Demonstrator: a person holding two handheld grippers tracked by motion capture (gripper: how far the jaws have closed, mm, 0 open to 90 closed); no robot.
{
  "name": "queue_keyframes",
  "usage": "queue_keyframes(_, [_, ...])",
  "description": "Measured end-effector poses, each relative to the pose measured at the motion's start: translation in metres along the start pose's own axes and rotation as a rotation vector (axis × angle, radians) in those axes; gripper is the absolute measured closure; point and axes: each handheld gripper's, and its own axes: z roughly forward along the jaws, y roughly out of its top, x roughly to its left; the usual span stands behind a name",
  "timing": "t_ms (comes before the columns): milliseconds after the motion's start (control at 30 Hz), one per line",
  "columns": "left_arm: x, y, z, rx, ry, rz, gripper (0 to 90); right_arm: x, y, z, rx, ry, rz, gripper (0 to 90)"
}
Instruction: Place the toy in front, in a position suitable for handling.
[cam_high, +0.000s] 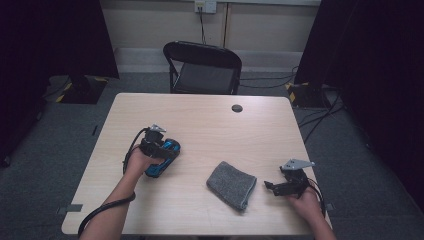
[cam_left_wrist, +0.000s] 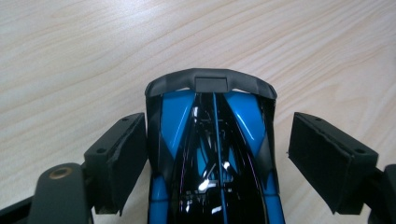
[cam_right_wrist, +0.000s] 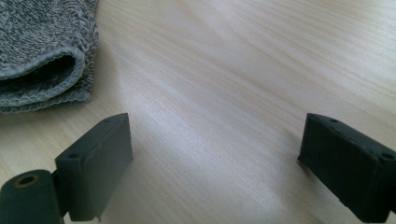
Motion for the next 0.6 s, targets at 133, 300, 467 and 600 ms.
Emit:
queue_keyframes(133, [-0.001,0.001,0.007,0.03,0.024,0.015,18.8,0.0,0.0,0.0,0.0,-0.001,0.001,8.8])
queue_keyframes(300, [0.0,0.002,0.013,0.047,0.026,-0.015,19.2,0.0,0.0,0.001,-0.002,0.001,0.001,8.8])
queue_keyframes(467, [-0.002,0.001,0.016,0.043,0.044,0.003,22.0,0.0,0.0,0.001,-0.002,0.0,0.001,8.8])
queue_keyframes(600, [-0.006,0.002,0.017,0.044,0.075,0.005,25.0,0.0,0.0,0.001,-0.003,-0.001,0.001,8.8])
